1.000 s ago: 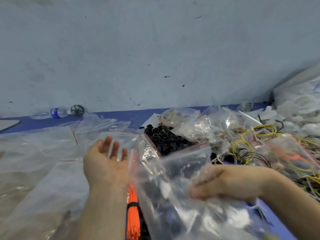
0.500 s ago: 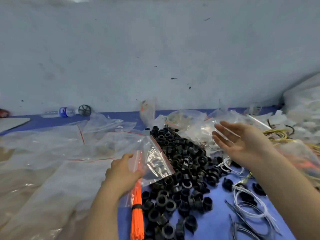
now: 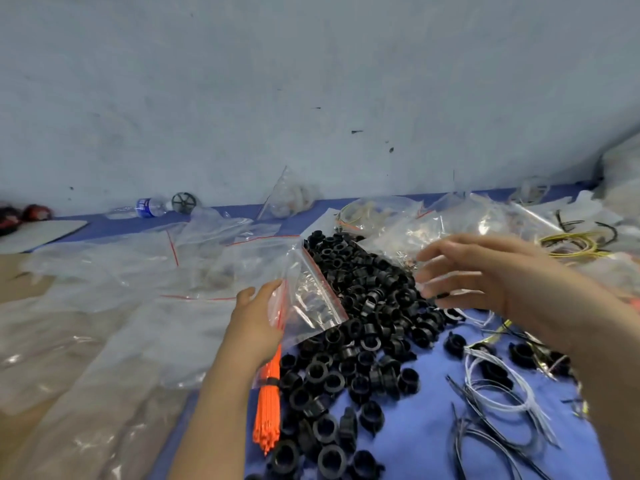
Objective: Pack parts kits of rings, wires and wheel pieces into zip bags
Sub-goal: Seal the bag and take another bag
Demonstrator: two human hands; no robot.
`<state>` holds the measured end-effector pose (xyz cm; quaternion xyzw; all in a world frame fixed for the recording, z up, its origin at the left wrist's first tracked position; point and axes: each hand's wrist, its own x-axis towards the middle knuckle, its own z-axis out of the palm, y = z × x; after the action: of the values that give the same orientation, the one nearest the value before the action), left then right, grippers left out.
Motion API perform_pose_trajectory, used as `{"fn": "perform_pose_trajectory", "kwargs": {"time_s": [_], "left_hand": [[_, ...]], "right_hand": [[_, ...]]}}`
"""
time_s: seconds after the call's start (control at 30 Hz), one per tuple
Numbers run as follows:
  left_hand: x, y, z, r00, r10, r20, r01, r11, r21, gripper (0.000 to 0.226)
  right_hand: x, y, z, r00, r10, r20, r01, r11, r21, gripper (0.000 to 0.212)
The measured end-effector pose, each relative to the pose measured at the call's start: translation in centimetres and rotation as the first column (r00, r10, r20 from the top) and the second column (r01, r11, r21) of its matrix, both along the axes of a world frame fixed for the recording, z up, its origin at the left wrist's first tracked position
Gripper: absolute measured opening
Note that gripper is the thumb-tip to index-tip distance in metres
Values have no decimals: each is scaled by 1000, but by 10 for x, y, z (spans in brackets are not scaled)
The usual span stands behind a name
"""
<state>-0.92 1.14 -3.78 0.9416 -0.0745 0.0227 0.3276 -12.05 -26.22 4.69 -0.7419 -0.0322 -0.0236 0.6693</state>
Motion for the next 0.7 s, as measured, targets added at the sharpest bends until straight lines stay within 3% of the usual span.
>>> {"fn": "perform_pose_trajectory", "kwargs": {"time_s": [0.1,0.2,0.3,0.37,0.4,0.47,0.53,0.6,0.7], "left_hand": [[-9,-3,15,998,-7,62,10,999,-39,69],[-25,-14,41,993,-93,66,107,962,-252,62],[-56,-36,71,963,-242,122,270,823,-499,60],[-82,-50,90,898,-406,171,428,711,-558,62],[-95,-58,95,824,-540,174,536,640,-551,63],[-120,-75,96,581,-808,98,726,460,-511,61],[-136,-95,85,410,-912,-21,845,389,-366,49],[-138,-111,72,431,-899,-76,878,437,-196,39],[-130,-118,61,515,-848,-126,851,523,-38,26]], "right_hand": [[-8,2,5,997,73,15,-72,997,-23,40],[-15,6,8,993,111,38,-111,994,-1,37],[-13,20,4,995,101,-8,-101,994,47,41],[-4,29,-6,994,54,-100,-35,983,179,62],[0,33,-11,988,34,-147,5,967,257,71],[6,36,-15,964,61,-260,61,898,435,79],[7,29,-17,953,115,-279,91,772,629,85],[4,19,-17,975,101,-197,56,750,659,73],[-3,11,-12,997,-11,-80,41,921,388,35]]}}
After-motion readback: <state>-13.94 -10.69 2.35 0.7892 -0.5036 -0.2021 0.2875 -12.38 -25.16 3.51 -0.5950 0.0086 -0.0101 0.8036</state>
